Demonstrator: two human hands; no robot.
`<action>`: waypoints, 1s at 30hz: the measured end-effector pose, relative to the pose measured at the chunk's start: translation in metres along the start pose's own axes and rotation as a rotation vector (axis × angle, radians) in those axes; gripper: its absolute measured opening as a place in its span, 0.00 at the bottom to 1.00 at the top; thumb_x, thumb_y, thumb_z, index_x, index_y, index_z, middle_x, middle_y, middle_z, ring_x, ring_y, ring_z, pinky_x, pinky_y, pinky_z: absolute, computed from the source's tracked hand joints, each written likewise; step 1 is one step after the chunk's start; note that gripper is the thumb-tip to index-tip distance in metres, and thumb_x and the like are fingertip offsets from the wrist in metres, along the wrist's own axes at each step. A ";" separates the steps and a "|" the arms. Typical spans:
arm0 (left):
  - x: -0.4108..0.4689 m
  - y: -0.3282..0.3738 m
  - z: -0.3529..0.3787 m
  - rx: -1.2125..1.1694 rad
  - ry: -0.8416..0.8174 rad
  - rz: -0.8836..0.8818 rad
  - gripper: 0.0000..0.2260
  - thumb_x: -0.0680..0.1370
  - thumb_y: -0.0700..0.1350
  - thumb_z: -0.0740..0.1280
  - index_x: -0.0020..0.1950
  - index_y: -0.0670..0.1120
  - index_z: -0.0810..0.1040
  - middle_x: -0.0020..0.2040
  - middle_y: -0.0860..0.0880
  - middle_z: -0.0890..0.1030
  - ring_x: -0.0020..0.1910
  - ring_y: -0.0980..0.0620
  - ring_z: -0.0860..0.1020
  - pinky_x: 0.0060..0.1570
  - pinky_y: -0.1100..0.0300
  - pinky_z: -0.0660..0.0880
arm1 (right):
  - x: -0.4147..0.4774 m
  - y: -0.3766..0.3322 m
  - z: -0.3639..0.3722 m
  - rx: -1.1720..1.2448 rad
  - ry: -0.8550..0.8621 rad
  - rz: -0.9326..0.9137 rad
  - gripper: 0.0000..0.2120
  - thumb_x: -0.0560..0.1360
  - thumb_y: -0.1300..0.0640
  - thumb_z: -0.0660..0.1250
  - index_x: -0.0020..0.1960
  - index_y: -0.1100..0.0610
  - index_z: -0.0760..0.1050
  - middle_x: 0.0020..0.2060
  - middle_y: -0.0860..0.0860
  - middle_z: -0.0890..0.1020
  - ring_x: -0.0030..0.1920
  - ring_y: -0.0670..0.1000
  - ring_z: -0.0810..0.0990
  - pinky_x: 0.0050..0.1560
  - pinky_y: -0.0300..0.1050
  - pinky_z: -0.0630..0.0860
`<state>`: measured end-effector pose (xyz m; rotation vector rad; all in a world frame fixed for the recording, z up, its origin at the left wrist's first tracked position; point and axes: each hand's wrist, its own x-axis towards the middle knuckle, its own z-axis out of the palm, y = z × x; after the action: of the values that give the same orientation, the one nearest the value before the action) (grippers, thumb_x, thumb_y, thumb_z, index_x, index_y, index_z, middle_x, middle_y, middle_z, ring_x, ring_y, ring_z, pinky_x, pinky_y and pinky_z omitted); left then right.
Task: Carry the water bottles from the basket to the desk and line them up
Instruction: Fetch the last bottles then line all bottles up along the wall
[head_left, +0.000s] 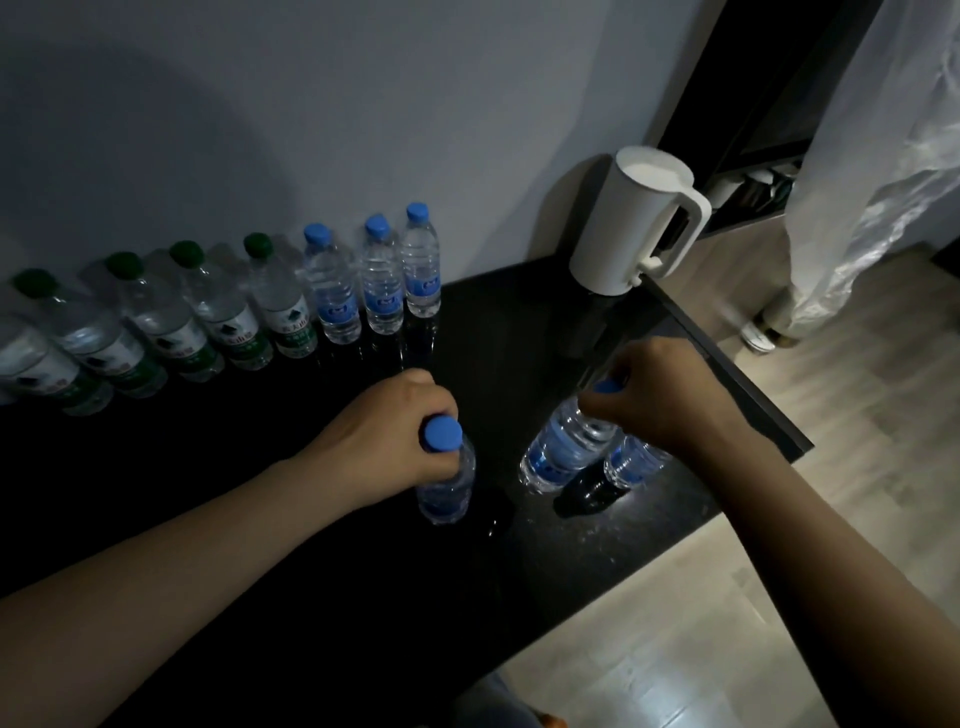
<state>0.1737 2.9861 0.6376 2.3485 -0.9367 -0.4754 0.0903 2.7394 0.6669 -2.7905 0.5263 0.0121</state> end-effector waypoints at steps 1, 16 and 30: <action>0.004 0.000 -0.005 -0.002 0.035 -0.001 0.08 0.64 0.49 0.74 0.40 0.54 0.78 0.41 0.56 0.72 0.36 0.58 0.74 0.36 0.66 0.66 | 0.008 0.000 -0.004 0.007 0.000 -0.007 0.12 0.68 0.47 0.73 0.40 0.55 0.76 0.33 0.50 0.78 0.33 0.47 0.79 0.35 0.45 0.80; 0.064 -0.008 -0.045 0.026 0.254 -0.124 0.08 0.64 0.47 0.75 0.40 0.53 0.78 0.40 0.57 0.73 0.34 0.60 0.72 0.35 0.67 0.64 | 0.168 0.001 -0.004 -0.019 0.020 -0.174 0.13 0.69 0.46 0.73 0.41 0.54 0.75 0.34 0.48 0.76 0.34 0.44 0.75 0.29 0.36 0.67; 0.096 -0.041 -0.043 0.000 0.305 -0.255 0.09 0.63 0.44 0.75 0.39 0.52 0.78 0.39 0.55 0.73 0.38 0.61 0.73 0.37 0.65 0.66 | 0.305 -0.031 0.031 0.021 -0.046 -0.245 0.15 0.70 0.50 0.73 0.48 0.61 0.78 0.42 0.55 0.80 0.42 0.53 0.79 0.46 0.49 0.80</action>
<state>0.2827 2.9583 0.6345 2.4622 -0.5000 -0.2030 0.3873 2.6678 0.6270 -2.8066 0.1704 0.0180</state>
